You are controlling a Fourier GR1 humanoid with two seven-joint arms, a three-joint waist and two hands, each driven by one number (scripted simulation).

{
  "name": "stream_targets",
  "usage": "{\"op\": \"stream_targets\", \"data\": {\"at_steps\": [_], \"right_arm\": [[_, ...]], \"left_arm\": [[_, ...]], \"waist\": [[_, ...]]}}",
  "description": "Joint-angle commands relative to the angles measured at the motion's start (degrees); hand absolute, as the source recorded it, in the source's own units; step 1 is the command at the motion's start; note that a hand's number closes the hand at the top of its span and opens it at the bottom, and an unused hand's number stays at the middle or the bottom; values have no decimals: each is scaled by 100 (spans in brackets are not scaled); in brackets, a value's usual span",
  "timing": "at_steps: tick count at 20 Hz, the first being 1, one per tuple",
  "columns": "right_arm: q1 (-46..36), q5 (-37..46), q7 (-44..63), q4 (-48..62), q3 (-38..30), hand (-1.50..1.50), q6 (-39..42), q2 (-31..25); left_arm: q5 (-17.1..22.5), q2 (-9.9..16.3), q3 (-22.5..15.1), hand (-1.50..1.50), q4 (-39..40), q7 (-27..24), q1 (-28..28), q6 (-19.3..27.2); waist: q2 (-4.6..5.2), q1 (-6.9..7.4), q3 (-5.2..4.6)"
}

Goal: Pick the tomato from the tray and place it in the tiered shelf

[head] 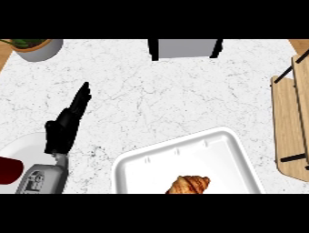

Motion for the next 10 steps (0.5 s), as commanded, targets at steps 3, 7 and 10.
{"op": "stream_targets", "data": {"at_steps": [3, 7, 10], "right_arm": [[24, -561, -688, -1300, -922, 150, -621, -891], [164, -1116, -892, -1901, -1653, 150, -969, -1304], [244, -1461, -1038, -2087, -2196, 150, -1147, -1626]], "left_arm": [[-15, 45, 66, 0, -47, -5, 51, 55], [-9, 40, 111, 0, -49, -20, 92, 102], [19, 34, 96, 0, -97, -47, 155, 68]], "waist": [[-3, -136, -1], [59, -203, 3], [64, -205, 8]]}}
